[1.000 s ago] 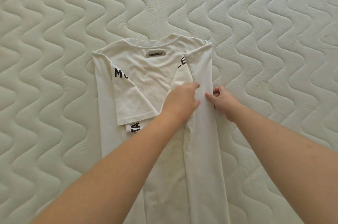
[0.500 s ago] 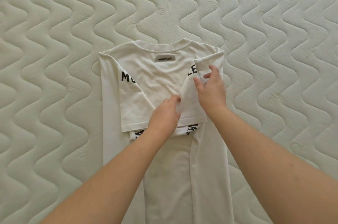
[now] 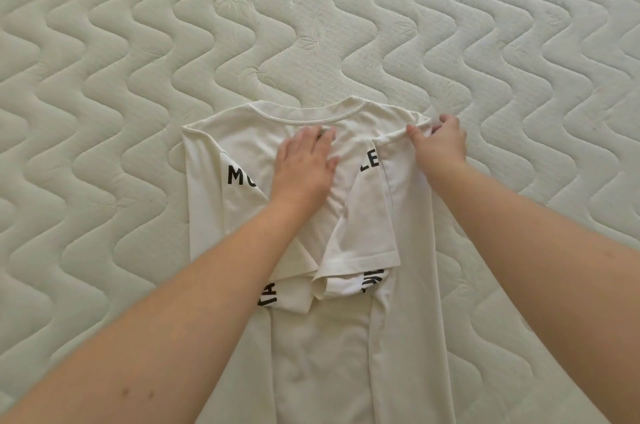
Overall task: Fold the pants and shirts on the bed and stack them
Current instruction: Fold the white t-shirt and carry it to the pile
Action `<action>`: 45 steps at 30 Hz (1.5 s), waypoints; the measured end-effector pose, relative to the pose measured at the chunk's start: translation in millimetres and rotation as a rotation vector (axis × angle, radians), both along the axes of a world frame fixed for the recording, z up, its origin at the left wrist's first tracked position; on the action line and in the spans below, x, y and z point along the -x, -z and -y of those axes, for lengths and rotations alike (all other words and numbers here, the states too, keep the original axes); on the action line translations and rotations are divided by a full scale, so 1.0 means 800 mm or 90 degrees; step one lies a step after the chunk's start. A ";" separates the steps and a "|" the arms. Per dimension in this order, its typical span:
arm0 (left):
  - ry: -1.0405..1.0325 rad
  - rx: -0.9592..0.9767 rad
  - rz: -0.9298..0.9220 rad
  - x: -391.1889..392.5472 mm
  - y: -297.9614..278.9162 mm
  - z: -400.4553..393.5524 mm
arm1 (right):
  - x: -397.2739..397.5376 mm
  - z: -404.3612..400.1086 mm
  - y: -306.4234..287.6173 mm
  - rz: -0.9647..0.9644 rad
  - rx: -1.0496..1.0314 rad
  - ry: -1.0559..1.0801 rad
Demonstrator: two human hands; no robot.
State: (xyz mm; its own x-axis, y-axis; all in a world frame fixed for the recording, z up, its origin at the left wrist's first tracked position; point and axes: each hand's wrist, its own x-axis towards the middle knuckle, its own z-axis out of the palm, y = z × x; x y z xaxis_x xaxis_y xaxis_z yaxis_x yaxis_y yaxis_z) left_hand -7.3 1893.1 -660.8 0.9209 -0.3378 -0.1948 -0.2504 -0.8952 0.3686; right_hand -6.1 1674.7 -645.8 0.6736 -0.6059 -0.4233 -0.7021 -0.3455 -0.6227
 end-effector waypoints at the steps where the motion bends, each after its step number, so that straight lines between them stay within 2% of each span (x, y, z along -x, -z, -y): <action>1: -0.023 0.001 0.028 -0.019 -0.002 -0.008 | -0.006 0.005 0.002 0.001 -0.026 0.030; 4: -0.116 -0.014 0.076 -0.082 -0.010 -0.037 | -0.016 0.016 0.008 0.000 -0.054 0.055; 8: -0.231 -0.050 -0.076 -0.150 -0.025 -0.075 | -0.015 0.027 0.013 0.001 -0.043 0.033; 11: -0.178 -0.004 -0.167 -0.169 -0.032 -0.096 | -0.013 0.036 0.015 0.029 -0.040 0.058; 14: -0.132 -0.001 -0.192 -0.175 -0.036 -0.110 | -0.011 0.040 0.020 0.062 -0.048 0.059; 23: -0.241 0.044 -0.082 -0.164 -0.006 -0.109 | -0.009 0.042 0.038 0.106 -0.117 0.086; 28: -0.223 0.002 0.003 -0.147 -0.011 -0.101 | -0.014 0.041 0.034 0.085 -0.151 0.091; 34: -0.129 0.124 0.156 -0.064 -0.022 -0.122 | -0.016 0.037 0.023 0.098 -0.183 0.119; 36: -0.185 0.134 0.180 -0.036 -0.023 -0.141 | -0.015 0.035 0.021 0.125 -0.169 0.147; 38: -0.315 0.155 0.151 -0.019 -0.018 -0.167 | -0.013 0.037 0.021 0.137 -0.136 0.148; 41: -0.498 0.239 0.039 -0.009 -0.011 -0.208 | -0.006 0.035 0.022 0.087 -0.106 0.108; 45: -0.573 0.284 -0.116 -0.041 -0.008 -0.235 | -0.005 0.030 0.015 0.020 -0.071 0.082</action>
